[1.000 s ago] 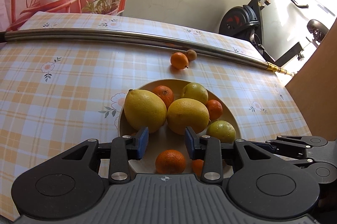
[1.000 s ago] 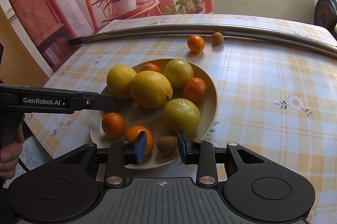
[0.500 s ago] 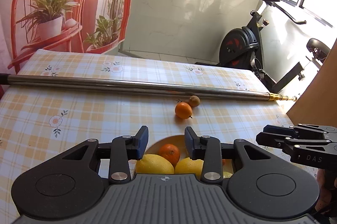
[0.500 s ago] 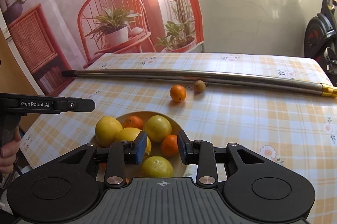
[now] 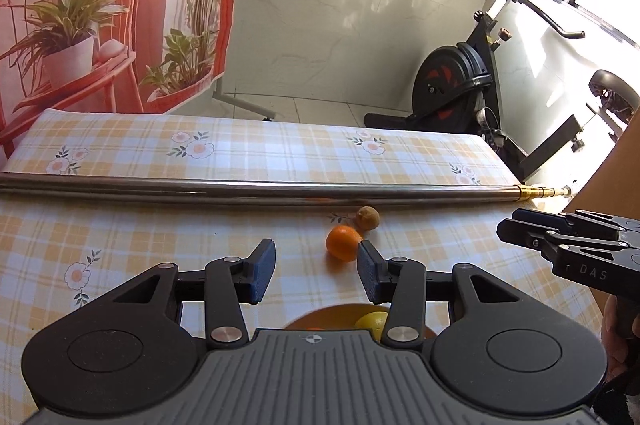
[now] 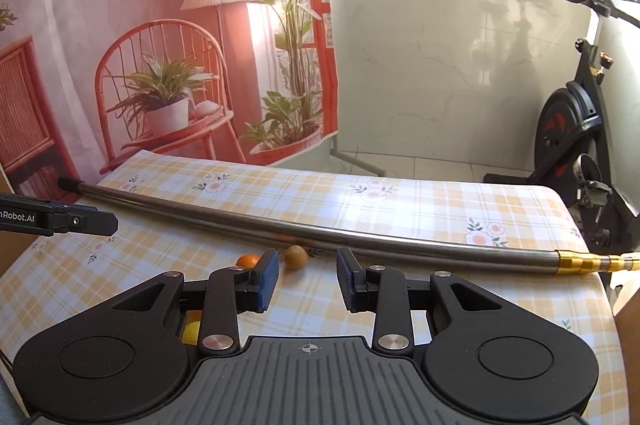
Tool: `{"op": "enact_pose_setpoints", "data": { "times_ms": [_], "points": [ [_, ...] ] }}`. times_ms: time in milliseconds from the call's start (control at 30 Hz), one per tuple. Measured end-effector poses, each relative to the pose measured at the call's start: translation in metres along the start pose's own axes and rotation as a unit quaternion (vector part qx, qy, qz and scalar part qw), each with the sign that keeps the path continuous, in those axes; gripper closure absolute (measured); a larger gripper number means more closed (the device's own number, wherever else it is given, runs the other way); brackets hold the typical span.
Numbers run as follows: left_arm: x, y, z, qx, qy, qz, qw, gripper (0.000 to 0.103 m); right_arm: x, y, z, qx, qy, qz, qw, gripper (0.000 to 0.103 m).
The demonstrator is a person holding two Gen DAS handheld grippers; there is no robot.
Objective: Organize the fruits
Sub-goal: 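Grasp a tangerine with the left tool while the right tool grasps another kiwi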
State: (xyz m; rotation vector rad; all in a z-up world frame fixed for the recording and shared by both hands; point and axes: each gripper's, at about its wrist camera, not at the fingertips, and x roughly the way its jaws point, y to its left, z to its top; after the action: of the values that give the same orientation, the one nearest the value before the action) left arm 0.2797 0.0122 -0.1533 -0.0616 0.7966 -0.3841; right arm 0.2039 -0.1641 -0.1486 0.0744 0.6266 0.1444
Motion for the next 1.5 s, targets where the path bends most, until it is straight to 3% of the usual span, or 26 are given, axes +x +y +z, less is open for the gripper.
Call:
{"op": "enact_pose_setpoints", "data": {
  "times_ms": [367,633,833,1000,1167,1500],
  "points": [
    [0.08,-0.012,0.012,0.014,0.054,-0.029,0.998,0.053,0.039,-0.025,-0.013,0.048,0.021,0.008,0.999,0.072],
    [0.13,-0.008,0.013,-0.012,0.105,-0.027,0.9941,0.053,0.063,-0.039,-0.017,0.062,0.035,0.011,0.997,0.072],
    [0.145,-0.007,0.009,-0.009,0.127,-0.014,0.9918,0.053,0.077,-0.039,-0.016,0.058,0.043,0.016,0.997,0.072],
    [0.148,-0.01,0.01,0.0,0.121,-0.016,0.9925,0.062,0.085,-0.037,-0.014,0.054,0.047,0.021,0.997,0.072],
    [0.143,-0.007,0.009,0.001,0.11,-0.018,0.9938,0.062,0.09,-0.033,-0.011,0.049,0.052,0.025,0.997,0.072],
    [0.082,0.017,0.012,-0.016,0.052,-0.005,0.9985,0.062,0.128,-0.013,0.001,0.008,0.075,0.046,0.996,0.072]
  ]
}}
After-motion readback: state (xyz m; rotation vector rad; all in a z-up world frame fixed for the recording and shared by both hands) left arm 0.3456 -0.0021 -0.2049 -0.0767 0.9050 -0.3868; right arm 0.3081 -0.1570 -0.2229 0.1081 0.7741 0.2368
